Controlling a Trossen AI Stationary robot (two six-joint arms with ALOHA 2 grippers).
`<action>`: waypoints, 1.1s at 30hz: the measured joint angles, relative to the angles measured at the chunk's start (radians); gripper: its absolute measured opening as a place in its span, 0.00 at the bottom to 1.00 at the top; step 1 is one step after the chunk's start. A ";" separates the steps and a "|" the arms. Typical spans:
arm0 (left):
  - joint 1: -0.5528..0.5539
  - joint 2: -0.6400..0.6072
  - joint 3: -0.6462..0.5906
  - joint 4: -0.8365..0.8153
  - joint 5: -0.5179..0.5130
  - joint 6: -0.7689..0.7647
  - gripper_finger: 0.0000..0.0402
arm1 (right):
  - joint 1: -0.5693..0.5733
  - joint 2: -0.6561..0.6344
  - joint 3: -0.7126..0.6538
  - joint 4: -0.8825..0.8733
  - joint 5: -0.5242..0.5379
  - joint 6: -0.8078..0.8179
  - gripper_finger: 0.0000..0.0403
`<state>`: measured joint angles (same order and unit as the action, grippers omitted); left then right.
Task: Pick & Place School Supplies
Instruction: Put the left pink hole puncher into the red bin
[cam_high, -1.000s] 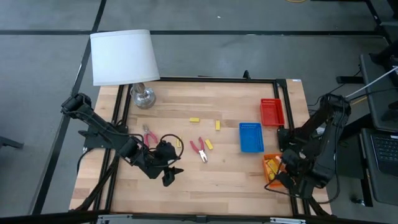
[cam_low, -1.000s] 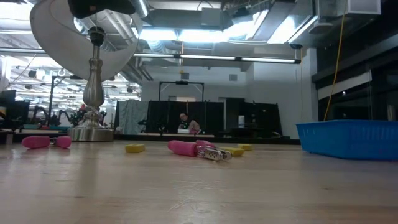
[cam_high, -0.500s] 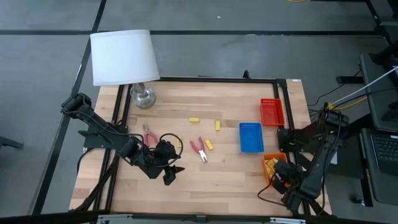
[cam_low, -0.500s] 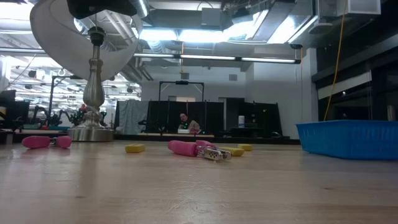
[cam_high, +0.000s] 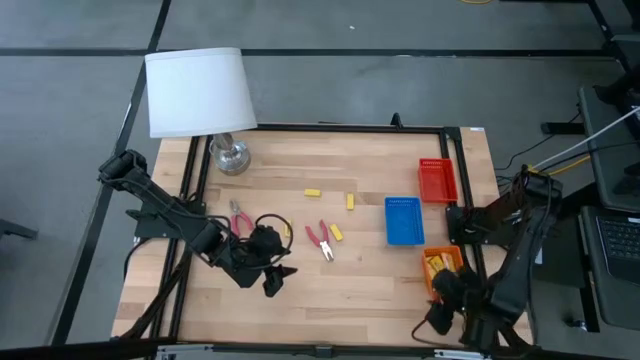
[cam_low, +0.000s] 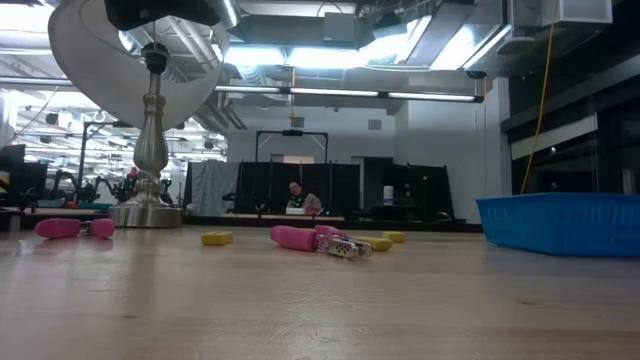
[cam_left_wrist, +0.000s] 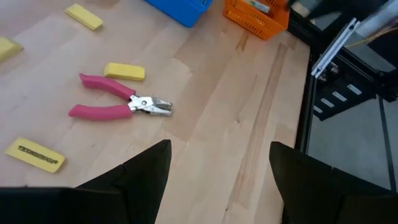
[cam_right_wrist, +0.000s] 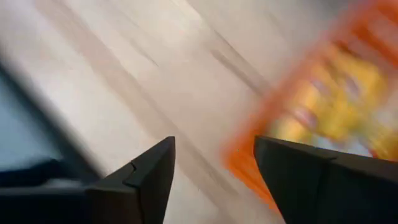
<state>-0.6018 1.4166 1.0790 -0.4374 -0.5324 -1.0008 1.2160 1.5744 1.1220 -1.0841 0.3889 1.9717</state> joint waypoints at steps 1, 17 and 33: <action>-0.004 0.000 0.000 0.000 -0.016 0.000 0.67 | 0.000 -0.001 0.025 0.002 0.095 -0.012 0.57; 0.088 0.016 -0.029 0.069 -0.094 0.192 0.64 | -0.164 -0.046 0.145 0.007 1.005 0.098 0.48; 0.188 0.023 -0.041 -0.796 0.025 -1.144 0.50 | -0.249 -0.154 0.146 0.356 0.934 -0.291 0.46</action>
<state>-0.4142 1.4397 1.0378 -1.2331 -0.5076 -2.1445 0.9667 1.4208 1.2680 -0.7280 1.3229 1.6802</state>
